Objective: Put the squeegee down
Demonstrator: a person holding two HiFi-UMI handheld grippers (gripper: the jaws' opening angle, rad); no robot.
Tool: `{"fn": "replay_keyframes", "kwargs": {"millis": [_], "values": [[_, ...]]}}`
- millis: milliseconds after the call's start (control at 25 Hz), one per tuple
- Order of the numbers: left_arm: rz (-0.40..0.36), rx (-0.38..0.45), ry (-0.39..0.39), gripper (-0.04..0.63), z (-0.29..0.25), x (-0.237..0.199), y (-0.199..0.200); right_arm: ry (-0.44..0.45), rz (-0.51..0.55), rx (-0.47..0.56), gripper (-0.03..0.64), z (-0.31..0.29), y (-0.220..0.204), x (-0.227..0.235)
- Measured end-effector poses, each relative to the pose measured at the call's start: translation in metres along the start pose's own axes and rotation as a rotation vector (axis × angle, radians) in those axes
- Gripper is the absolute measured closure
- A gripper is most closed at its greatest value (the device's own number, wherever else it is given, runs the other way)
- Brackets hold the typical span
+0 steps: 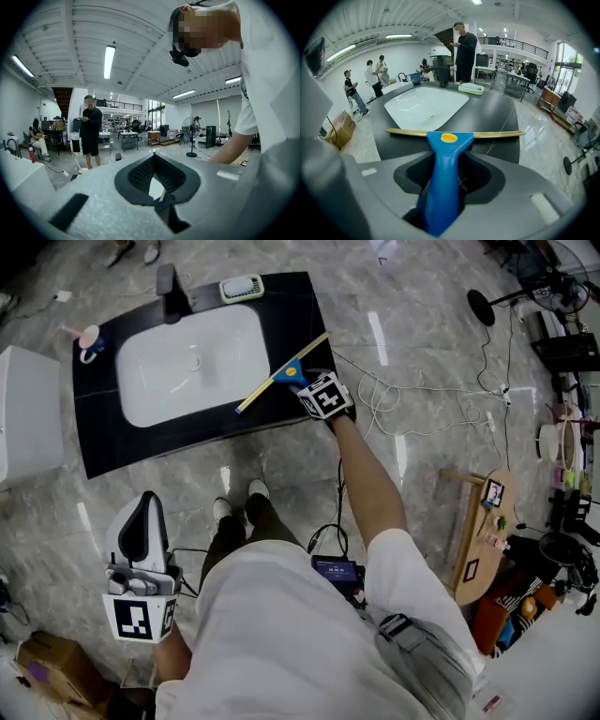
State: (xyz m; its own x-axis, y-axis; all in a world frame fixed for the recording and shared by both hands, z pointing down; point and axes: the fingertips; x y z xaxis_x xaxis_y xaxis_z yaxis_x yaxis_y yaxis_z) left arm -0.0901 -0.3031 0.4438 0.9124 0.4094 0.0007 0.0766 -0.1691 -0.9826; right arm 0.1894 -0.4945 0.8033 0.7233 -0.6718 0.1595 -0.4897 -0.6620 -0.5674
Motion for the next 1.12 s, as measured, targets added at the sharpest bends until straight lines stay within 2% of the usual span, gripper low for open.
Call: {"fn": "replay_keyframes", "kwargs": {"millis": [360, 520, 600, 680, 760, 1000, 1120], "values": [[-0.007, -0.001, -0.018, 0.591, -0.006, 0.006, 0.001, -0.037, -0.004, -0.013, 0.407, 0.001, -0.008, 0.005], [-0.006, 0.005, -0.019, 0.591, -0.005, 0.008, 0.002, -0.068, 0.004, 0.052, 0.382, 0.016, 0.003, 0.005], [-0.003, 0.015, -0.025, 0.591, -0.004, 0.01, 0.002, -0.07, 0.003, 0.149, 0.4, 0.032, 0.018, -0.002], [0.0, 0.034, -0.048, 0.591, -0.004, 0.014, 0.005, -0.07, 0.004, 0.298, 0.464, 0.058, 0.041, -0.016], [0.001, 0.052, -0.066, 0.591, -0.004, 0.016, 0.009, -0.057, 0.002, 0.445, 0.482, 0.09, 0.065, -0.039], [0.033, 0.079, -0.042, 0.591, 0.001, 0.003, 0.016, 0.011, 0.047, 0.765, 0.596, 0.185, 0.13, -0.136], [0.038, 0.103, -0.051, 0.591, 0.004, 0.001, 0.021, 0.09, 0.04, 0.925, 0.62, 0.238, 0.155, -0.19]]}}
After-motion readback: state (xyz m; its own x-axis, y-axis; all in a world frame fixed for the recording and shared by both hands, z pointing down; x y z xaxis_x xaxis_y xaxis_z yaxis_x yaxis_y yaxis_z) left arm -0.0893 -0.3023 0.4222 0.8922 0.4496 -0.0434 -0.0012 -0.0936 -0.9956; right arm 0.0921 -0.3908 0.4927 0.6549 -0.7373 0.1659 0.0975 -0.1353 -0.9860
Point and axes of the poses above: the fingertips, and each gripper's own axes: z backward along the fingers, x to its right, y out of its top, and after that the axes turned 8 degrees about y, right-handed
